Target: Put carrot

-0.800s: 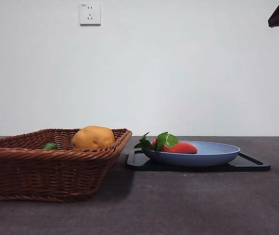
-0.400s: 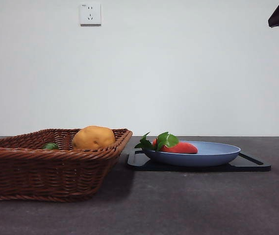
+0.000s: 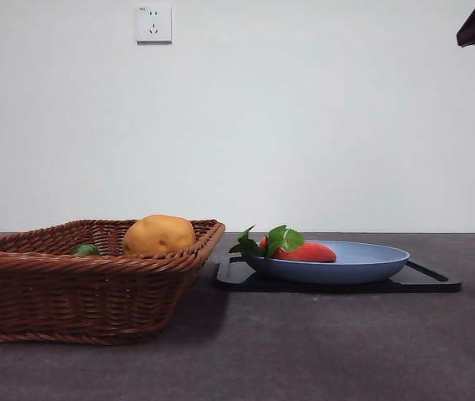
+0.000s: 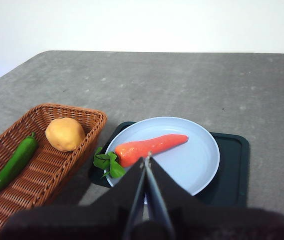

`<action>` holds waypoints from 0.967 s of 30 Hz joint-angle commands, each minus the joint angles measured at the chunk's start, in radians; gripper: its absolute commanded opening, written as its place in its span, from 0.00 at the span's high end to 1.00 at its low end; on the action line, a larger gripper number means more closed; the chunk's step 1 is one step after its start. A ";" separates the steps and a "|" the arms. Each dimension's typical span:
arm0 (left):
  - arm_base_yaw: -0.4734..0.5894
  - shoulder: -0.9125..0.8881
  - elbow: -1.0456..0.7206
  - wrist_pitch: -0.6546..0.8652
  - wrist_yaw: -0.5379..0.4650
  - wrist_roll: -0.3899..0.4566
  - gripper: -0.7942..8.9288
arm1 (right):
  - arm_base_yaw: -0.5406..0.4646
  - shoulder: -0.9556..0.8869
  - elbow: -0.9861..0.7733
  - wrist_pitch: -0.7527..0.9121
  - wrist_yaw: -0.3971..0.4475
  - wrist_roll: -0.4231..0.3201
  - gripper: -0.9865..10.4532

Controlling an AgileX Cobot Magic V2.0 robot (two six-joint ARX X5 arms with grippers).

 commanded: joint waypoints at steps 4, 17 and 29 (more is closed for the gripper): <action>0.109 -0.088 -0.177 0.102 0.095 0.018 0.91 | 0.007 0.002 0.003 0.010 0.004 0.006 0.91; 0.188 -0.167 -0.452 0.188 0.236 0.005 0.91 | 0.007 0.002 0.003 0.010 0.004 0.006 0.91; 0.194 -0.167 -0.493 0.214 0.230 0.002 0.91 | 0.007 0.002 0.003 0.010 0.005 0.006 0.91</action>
